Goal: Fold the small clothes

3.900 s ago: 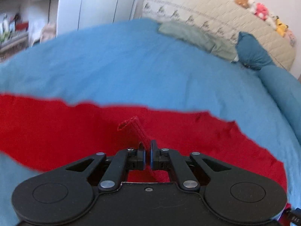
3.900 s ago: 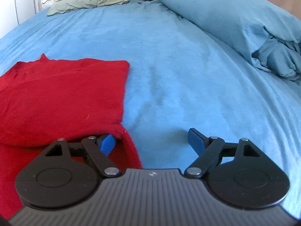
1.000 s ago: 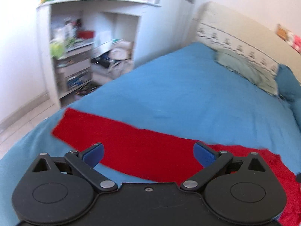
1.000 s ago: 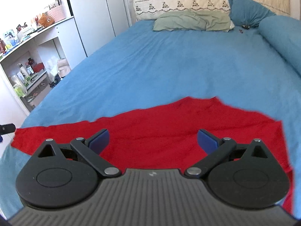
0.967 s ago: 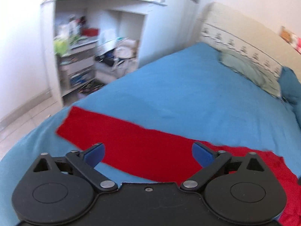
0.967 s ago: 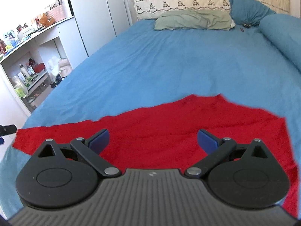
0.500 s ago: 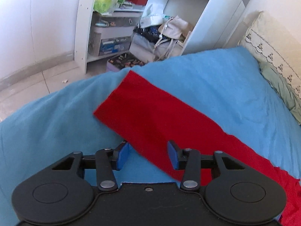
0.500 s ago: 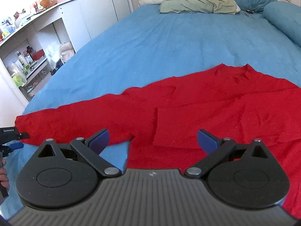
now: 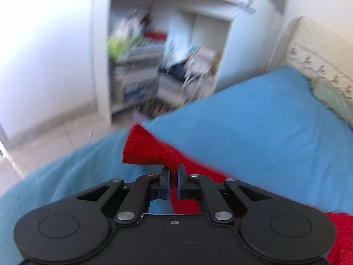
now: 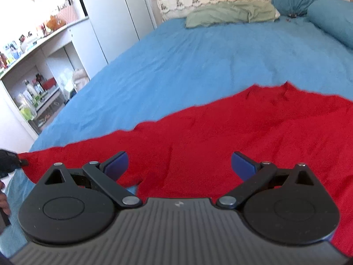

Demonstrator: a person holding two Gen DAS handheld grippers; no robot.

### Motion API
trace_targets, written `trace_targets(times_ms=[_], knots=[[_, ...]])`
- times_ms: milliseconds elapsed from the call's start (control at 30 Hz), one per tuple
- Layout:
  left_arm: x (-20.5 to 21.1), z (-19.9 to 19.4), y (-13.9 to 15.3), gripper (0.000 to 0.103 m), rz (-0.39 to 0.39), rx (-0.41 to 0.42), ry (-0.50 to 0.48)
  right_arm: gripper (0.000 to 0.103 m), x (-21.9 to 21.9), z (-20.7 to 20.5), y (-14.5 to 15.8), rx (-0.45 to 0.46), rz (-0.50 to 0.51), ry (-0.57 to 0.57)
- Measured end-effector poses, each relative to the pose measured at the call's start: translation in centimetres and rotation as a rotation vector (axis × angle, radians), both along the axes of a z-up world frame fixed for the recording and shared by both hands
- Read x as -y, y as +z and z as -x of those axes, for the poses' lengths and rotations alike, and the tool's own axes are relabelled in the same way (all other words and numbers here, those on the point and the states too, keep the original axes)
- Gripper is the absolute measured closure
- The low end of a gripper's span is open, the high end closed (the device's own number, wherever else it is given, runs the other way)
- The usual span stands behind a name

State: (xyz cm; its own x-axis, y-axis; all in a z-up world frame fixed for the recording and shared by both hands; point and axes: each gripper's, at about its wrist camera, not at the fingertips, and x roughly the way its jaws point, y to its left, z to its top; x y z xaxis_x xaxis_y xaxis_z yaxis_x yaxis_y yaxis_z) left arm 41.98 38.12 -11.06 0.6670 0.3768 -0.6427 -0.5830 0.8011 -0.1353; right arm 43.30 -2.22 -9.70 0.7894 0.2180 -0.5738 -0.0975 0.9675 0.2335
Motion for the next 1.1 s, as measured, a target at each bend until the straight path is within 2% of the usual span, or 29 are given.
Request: trace_targets(times_ms=[67,233,333,400,500,633,733,800,900,967,1000,1033,1100], knots=[[3.4,-0.2,3.0,0.097,-0.056,0.049,-0.036,0.0,2.0,0.1,1.1,0.015,0.002,-0.011],[14.9,-1.0,9.6,0.097,-0.115,0.172,-0.243,0.0,8.9,0.5,4.0,0.033,-0.013,-0.063],[23.4,-1.9,11.7,0.097,-0.116,0.225,-0.402,0.0,13.9,0.9,5.5,0.052,-0.005,-0.112],[28.9,-2.5,11.7,0.097,-0.093,0.246,-0.493,0.0,17.2,1.1,6.2,0.051,0.0,-0.148],[35.9,-3.5,9.5,0.097,-0.028,0.202,-0.598,0.0,22.1,1.5,6.4,0.036,0.002,-0.203],[44.5,-4.1,3.9,0.097,-0.041,0.077,-0.714,0.0,27.7,2.1,5.0,-0.003,-0.004,-0.251],[48.5,-4.2,-1.1,0.097,-0.086,-0.021,-0.783,0.0,30.7,2.3,3.1,-0.044,-0.022,-0.261],[49.6,-4.4,-3.7,0.097,-0.09,-0.077,-0.799,0.0,32.0,2.3,1.9,-0.08,-0.033,-0.276],[50.0,-4.3,-5.6,0.097,-0.105,-0.115,-0.811,0.0,33.5,2.6,0.4,-0.127,-0.087,-0.287],[49.6,-4.5,-5.8,0.092,-0.108,-0.115,-0.817,0.0,33.2,2.4,0.0,-0.141,-0.085,-0.277],[49.4,-4.4,-5.7,0.077,-0.101,-0.11,-0.82,0.0,33.0,2.3,0.0,-0.145,-0.077,-0.264],[49.1,-4.3,-5.3,0.049,-0.09,-0.107,-0.822,0.0,32.4,2.0,0.2,-0.145,-0.069,-0.254],[47.9,-4.0,-4.3,0.023,-0.087,-0.087,-0.814,0.0,31.7,1.6,0.9,-0.136,-0.056,-0.224]])
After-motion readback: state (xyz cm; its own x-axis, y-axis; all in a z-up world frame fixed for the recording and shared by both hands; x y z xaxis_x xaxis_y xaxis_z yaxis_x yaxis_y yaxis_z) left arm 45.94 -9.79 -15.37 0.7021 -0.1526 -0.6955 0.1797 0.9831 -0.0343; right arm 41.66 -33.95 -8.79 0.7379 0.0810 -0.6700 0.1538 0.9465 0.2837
